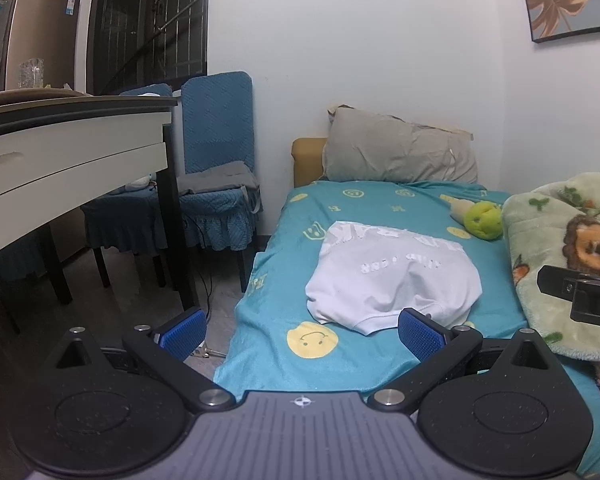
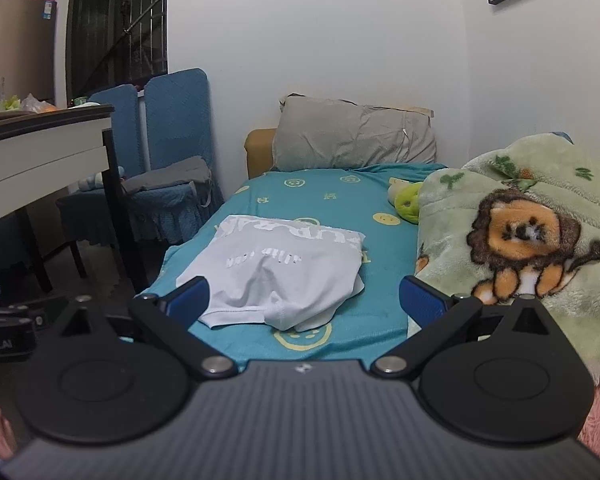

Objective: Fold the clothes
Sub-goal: 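Move both grippers toward the white T-shirt lying on the bed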

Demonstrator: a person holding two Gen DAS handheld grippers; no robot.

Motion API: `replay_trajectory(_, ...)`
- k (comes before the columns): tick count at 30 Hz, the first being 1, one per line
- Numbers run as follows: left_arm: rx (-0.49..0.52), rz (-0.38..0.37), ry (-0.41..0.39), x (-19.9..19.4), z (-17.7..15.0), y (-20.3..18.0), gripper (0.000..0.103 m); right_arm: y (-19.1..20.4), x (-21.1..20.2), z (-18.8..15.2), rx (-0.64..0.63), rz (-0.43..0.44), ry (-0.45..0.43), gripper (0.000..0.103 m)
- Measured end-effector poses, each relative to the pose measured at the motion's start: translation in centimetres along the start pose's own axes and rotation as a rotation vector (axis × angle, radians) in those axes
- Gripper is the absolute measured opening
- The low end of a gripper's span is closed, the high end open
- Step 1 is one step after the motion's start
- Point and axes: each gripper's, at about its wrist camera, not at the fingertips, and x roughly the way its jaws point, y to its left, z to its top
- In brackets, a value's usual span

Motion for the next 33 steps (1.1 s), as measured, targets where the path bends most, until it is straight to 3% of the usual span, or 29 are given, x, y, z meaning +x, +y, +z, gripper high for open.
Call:
replay_trajectory(5,0.009,0.008,0.016,0.7,1.0,-0.7,0.103,0.4,-1.5,-0.4,0.013,0.001,-0.015,0.103)
replay_trajectory(9,0.017,0.011,0.008,-0.3,1.6,-0.8,0.103,0.0,0.3,0.1,0.028,0.006,0.026,0.103)
replay_trajectory(19,0.022,0.009,0.003,-0.2,1.9,-1.2,0.103,-0.2,0.1,-0.2,0.023,-0.004,0.004,0.103)
replay_trajectory(27,0.058,0.039,-0.051,1.2,2.1,-1.0,0.103,0.1,0.3,0.3,0.03,-0.02,0.007,0.103)
replay_trajectory(33,0.001,0.045,-0.059,1.8,2.4,0.2,0.103,1.8,-0.9,2.3,0.05,-0.027,-0.038,0.103)
